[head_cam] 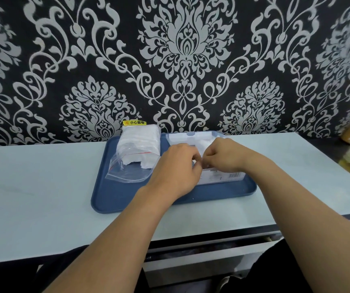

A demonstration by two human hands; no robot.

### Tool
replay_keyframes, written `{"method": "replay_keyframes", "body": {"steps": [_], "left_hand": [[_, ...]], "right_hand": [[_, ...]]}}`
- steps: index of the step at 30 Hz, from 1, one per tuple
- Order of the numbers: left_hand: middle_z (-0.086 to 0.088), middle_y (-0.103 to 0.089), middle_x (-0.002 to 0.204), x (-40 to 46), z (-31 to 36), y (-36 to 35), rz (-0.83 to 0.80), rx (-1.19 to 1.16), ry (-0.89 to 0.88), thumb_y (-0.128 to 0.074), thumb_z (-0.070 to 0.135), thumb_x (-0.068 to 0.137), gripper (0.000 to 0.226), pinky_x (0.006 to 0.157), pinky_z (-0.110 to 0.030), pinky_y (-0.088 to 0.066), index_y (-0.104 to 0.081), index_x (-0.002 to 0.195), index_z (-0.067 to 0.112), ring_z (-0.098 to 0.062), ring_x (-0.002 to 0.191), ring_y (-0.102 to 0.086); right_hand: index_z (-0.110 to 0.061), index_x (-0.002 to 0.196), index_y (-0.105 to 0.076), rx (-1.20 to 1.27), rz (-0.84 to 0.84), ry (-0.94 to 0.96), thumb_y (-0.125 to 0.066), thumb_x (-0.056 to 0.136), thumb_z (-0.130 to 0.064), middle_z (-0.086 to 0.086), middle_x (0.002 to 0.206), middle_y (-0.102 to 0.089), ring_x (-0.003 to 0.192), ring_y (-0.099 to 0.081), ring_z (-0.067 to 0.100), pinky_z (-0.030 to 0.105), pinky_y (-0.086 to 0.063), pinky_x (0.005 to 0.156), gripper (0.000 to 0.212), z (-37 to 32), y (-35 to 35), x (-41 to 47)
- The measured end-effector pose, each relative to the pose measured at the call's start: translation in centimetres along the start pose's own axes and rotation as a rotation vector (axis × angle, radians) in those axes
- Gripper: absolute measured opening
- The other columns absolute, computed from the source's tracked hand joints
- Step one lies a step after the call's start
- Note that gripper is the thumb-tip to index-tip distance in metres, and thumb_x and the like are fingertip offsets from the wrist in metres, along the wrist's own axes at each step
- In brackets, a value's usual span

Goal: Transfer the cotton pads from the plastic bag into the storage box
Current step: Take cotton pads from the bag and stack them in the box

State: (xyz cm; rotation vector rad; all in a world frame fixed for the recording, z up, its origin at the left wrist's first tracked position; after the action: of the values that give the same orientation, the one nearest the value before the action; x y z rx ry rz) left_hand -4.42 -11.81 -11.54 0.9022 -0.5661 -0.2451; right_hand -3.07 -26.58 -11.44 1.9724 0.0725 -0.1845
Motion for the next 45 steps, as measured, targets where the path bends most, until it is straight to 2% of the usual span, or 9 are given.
{"method": "replay_keyframes", "body": {"steps": [6,8,10,15,22,29,35,40,45], "left_hand": [[0.007,-0.064,0.110,-1.3,-4.3,9.0,0.423,-0.182,0.108,-0.067,0.016,0.066,0.044,0.085,-0.023,-0.046,-0.067,0.110,0.022,-0.013,0.100,-0.059],[0.002,-0.054,0.128,-1.9,-7.8,9.8,0.272,-0.097,0.282,-0.074,0.014,0.066,0.066,0.094,-0.029,-0.040,-0.057,0.128,0.023,-0.020,0.120,-0.051],[-0.001,-0.053,0.132,-2.7,-10.5,8.8,0.041,-0.100,0.416,-0.082,0.012,0.066,0.077,0.091,-0.030,-0.043,-0.049,0.135,0.024,-0.020,0.118,-0.053],[-0.005,-0.069,0.097,-2.8,-12.5,7.4,0.080,-0.015,0.469,-0.063,0.013,0.085,0.032,0.074,-0.033,-0.051,-0.061,0.116,0.019,-0.027,0.088,-0.065],[-0.011,-0.069,0.101,-2.0,-10.4,8.1,0.241,-0.075,0.428,-0.055,0.013,0.087,0.039,0.082,-0.033,-0.052,-0.066,0.123,0.017,-0.027,0.091,-0.064],[-0.006,-0.068,0.108,-1.9,-8.3,7.3,0.208,-0.064,0.431,-0.055,0.015,0.082,0.049,0.089,-0.042,-0.054,-0.059,0.129,0.024,-0.028,0.103,-0.060],[-0.007,-0.051,0.132,-1.2,-8.7,6.5,0.111,0.192,0.428,-0.073,0.025,0.072,0.073,0.081,-0.034,-0.046,-0.049,0.140,0.031,-0.030,0.119,-0.049],[-0.005,-0.041,0.142,0.1,-9.4,5.2,0.036,0.169,0.372,-0.068,0.015,0.083,0.060,0.092,-0.041,-0.049,-0.055,0.140,0.026,-0.033,0.125,-0.046],[-0.003,-0.048,0.138,-0.3,-9.8,5.1,0.048,0.158,0.348,-0.067,0.010,0.082,0.062,0.094,-0.042,-0.050,-0.053,0.140,0.024,-0.030,0.121,-0.054]], "right_hand": [[-0.020,0.068,-0.074,0.081,0.435,0.319,-0.063,0.081,-0.021,-0.010,0.061,-0.068,0.060,-0.062,0.006,0.025,-0.050,0.060,0.017,-6.7,2.4,-4.5],[-0.017,0.082,-0.078,0.220,0.219,0.480,-0.063,0.087,-0.016,-0.017,0.058,-0.064,0.056,-0.059,0.001,0.015,-0.043,0.057,0.016,-10.5,-0.1,-5.9],[-0.019,0.095,-0.074,0.034,0.081,0.546,-0.054,0.094,-0.019,-0.009,0.071,-0.065,0.065,-0.059,0.008,0.026,-0.044,0.061,0.020,-13.0,-3.9,-5.7],[-0.017,0.108,-0.058,-0.360,0.272,0.319,-0.051,0.096,-0.014,0.007,0.103,-0.064,0.089,-0.063,0.033,0.034,-0.034,0.062,0.014,-12.8,-6.1,-2.5],[-0.020,0.127,-0.050,-0.413,0.408,0.223,-0.055,0.083,0.004,0.005,0.095,-0.064,0.077,-0.061,0.028,0.033,-0.039,0.058,0.049,-11.8,-3.7,-0.5],[-0.017,0.122,-0.052,-0.411,0.425,0.204,-0.058,0.085,0.001,0.005,0.107,-0.066,0.092,-0.068,0.029,0.033,-0.039,0.063,0.041,-11.7,-4.0,0.5],[-0.019,0.099,-0.061,-0.344,0.418,0.231,-0.054,0.079,0.001,0.005,0.095,-0.065,0.075,-0.057,0.030,0.032,-0.038,0.062,0.030,-11.0,-3.9,1.1],[-0.024,0.117,-0.062,-0.335,0.390,0.243,-0.055,0.084,-0.003,0.005,0.103,-0.066,0.090,-0.066,0.031,0.033,-0.043,0.065,0.040,-10.6,-3.9,1.3],[-0.018,0.084,-0.057,-0.412,0.363,0.226,-0.056,0.078,0.000,0.000,0.072,-0.045,0.072,-0.052,0.031,0.031,-0.034,0.059,0.019,-10.9,-3.9,1.2]]}}
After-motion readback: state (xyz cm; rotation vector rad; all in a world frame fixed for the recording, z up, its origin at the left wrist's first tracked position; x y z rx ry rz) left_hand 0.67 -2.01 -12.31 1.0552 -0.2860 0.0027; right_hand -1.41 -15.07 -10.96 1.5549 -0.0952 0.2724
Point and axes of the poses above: each hand's wrist, its own x-axis towards the middle knuckle, its own y-axis out of the back of the hand, z = x × y, the point moved 4 cm from there along x, towards the middle knuckle
